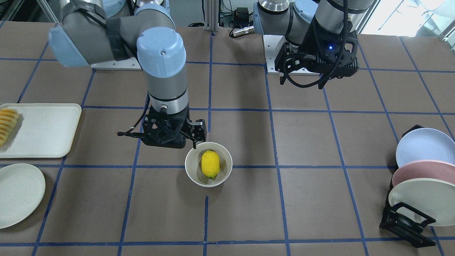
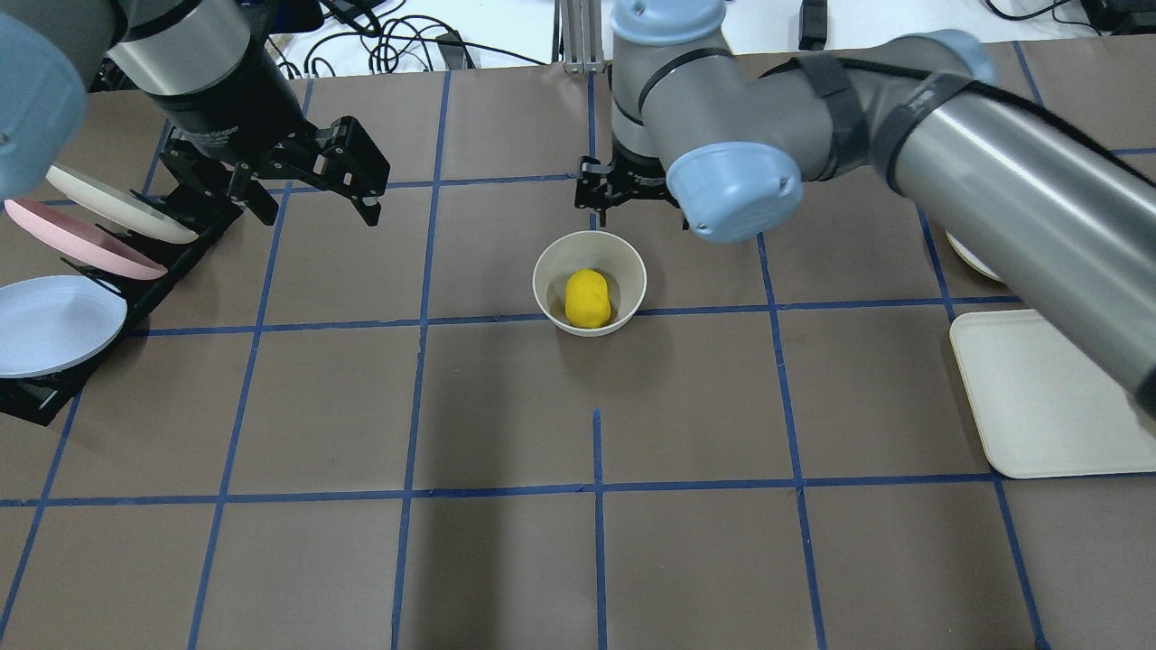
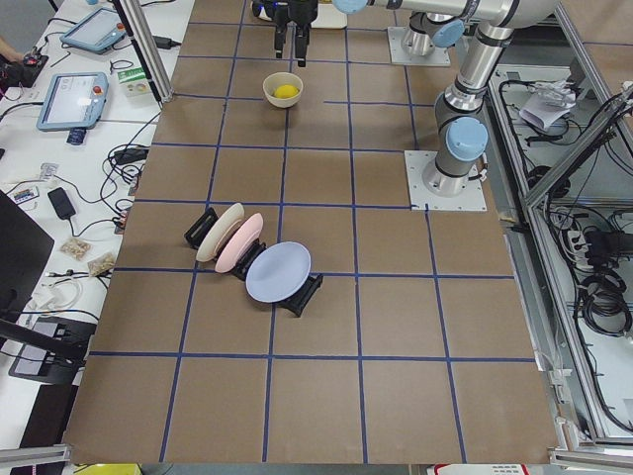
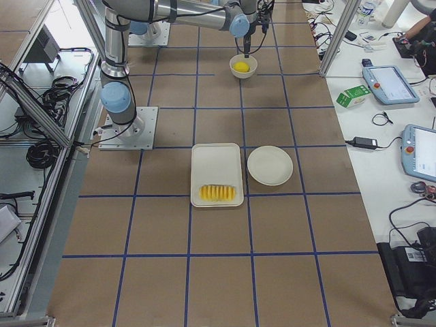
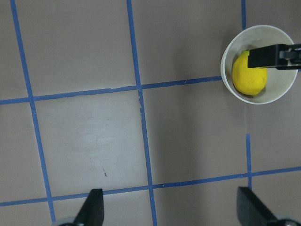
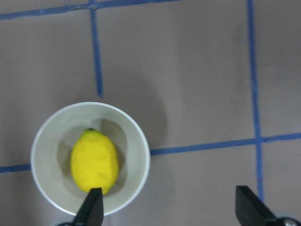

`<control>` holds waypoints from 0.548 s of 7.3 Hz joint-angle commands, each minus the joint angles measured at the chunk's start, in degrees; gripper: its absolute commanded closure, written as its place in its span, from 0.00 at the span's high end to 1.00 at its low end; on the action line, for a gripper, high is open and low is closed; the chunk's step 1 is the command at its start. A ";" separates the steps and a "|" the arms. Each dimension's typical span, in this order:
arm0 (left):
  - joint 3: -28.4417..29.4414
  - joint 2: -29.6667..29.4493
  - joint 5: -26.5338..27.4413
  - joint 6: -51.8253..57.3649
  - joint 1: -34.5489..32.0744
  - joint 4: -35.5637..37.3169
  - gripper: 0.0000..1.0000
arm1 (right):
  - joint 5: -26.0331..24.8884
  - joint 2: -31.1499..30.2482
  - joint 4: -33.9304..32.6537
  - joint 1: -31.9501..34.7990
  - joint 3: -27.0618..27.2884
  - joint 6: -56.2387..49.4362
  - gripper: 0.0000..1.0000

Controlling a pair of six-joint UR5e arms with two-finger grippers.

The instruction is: Place bowl and put lemon in it

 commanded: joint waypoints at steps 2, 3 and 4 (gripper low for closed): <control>0.01 -0.01 0.02 -0.09 0.03 0.09 1.00 | -1.85 -11.70 14.91 -8.65 -0.40 -7.25 1.00; -0.08 0.08 0.11 -0.09 -0.05 0.09 1.00 | -0.18 -12.34 16.24 -11.46 0.21 -11.66 1.00; 0.01 -0.09 0.11 -0.26 -0.05 0.09 1.00 | 0.18 -12.61 20.08 -13.75 0.22 -12.31 1.00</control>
